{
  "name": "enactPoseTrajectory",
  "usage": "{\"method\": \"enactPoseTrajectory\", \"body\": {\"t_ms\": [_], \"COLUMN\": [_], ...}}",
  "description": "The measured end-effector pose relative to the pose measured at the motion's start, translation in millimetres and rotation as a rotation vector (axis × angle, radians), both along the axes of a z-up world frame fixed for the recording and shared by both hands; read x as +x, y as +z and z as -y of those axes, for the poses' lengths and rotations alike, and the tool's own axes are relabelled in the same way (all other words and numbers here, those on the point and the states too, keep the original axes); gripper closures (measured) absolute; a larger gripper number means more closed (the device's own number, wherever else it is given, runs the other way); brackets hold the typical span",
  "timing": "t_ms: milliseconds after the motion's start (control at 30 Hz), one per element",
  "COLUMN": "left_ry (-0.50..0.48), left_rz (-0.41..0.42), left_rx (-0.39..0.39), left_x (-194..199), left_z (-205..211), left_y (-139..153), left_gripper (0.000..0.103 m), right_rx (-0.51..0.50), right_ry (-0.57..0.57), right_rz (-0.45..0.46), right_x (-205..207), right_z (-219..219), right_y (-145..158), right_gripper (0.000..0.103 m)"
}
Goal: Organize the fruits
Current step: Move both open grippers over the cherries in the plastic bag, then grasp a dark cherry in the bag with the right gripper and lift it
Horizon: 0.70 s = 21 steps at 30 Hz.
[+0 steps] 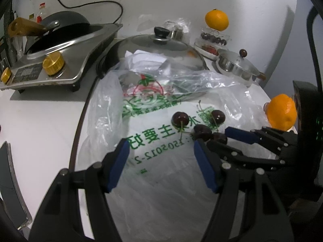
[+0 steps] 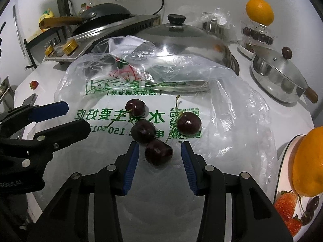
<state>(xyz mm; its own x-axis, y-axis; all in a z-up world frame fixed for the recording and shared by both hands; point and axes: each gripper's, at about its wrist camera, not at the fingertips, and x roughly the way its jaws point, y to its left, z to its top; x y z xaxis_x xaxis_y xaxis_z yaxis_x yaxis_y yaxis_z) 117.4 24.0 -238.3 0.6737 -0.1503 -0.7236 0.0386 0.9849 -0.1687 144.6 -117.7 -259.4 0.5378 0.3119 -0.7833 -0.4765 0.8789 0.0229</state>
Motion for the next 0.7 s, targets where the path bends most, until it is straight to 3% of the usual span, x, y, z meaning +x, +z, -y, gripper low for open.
{"method": "enactPoseTrajectory", "body": {"t_ms": [233, 700], "left_ry": [-0.002, -0.023], "left_rz": [-0.001, 0.028], "left_rx": [0.008, 0.031], "left_x": [0.7, -6.1], "left_z": [2.3, 16.9], "left_y": [0.7, 16.4], "left_gripper": [0.035, 0.035], "right_rx": [-0.003, 0.059], "right_ry": [0.018, 0.026], "right_rz": [-0.005, 0.082], "right_x": [0.6, -18.6], "right_z": [-1.5, 16.1], "right_y": [-3.8, 30.2], "right_gripper": [0.072, 0.072]}}
